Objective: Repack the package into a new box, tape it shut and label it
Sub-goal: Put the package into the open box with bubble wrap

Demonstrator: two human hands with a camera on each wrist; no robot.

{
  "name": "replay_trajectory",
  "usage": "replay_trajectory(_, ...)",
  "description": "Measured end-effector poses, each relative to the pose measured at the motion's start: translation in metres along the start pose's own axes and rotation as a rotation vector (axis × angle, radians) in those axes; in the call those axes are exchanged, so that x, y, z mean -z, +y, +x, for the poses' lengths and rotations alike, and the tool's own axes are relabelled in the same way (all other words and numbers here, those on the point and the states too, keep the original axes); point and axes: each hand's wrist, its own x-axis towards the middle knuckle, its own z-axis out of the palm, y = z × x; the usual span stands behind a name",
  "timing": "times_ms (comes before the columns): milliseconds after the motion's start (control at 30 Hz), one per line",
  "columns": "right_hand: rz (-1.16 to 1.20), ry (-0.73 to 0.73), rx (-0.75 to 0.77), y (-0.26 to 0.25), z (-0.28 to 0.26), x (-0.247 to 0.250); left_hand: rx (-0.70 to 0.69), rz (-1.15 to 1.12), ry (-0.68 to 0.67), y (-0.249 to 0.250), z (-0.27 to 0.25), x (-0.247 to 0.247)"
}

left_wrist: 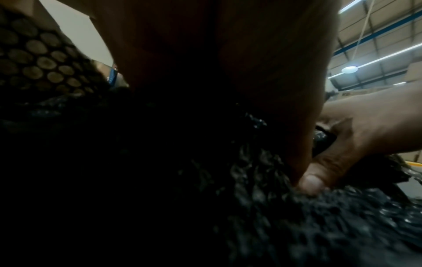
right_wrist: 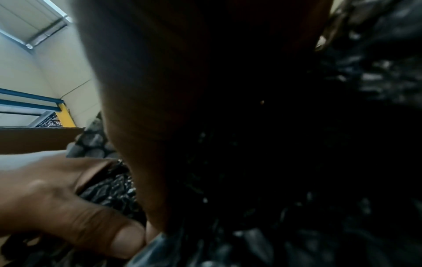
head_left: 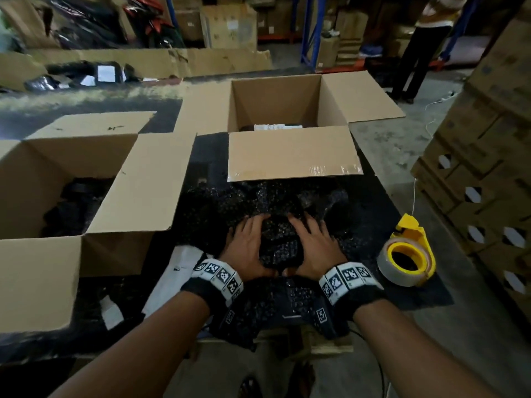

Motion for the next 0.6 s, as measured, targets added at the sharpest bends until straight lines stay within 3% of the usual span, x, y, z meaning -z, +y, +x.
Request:
replay_trajectory(100, 0.021, 0.071, -0.049, -0.003, -0.011, 0.006, 0.033, 0.101, 0.119, 0.005, -0.003, 0.001)
replay_trajectory(167, -0.008, 0.137, -0.04, -0.007, -0.016, 0.015, 0.065, 0.095, 0.128, 0.008, 0.0, 0.003)
replay_trajectory(267, -0.048, 0.171, -0.001, -0.009, -0.009, 0.032, 0.08, 0.067, -0.007, 0.004, 0.008, 0.003)
replay_trajectory(400, -0.111, 0.009, 0.046, 0.0, 0.028, 0.047, -0.001, 0.146, -0.176, -0.003, 0.014, -0.002)
replay_trajectory(533, -0.189, -0.203, 0.097, 0.011, 0.052, 0.031, -0.028, -0.019, -0.029, -0.009, 0.013, -0.003)
replay_trajectory(600, -0.203, -0.192, 0.121, 0.016, 0.053, 0.02, -0.043, -0.101, 0.137, -0.01, 0.013, -0.003)
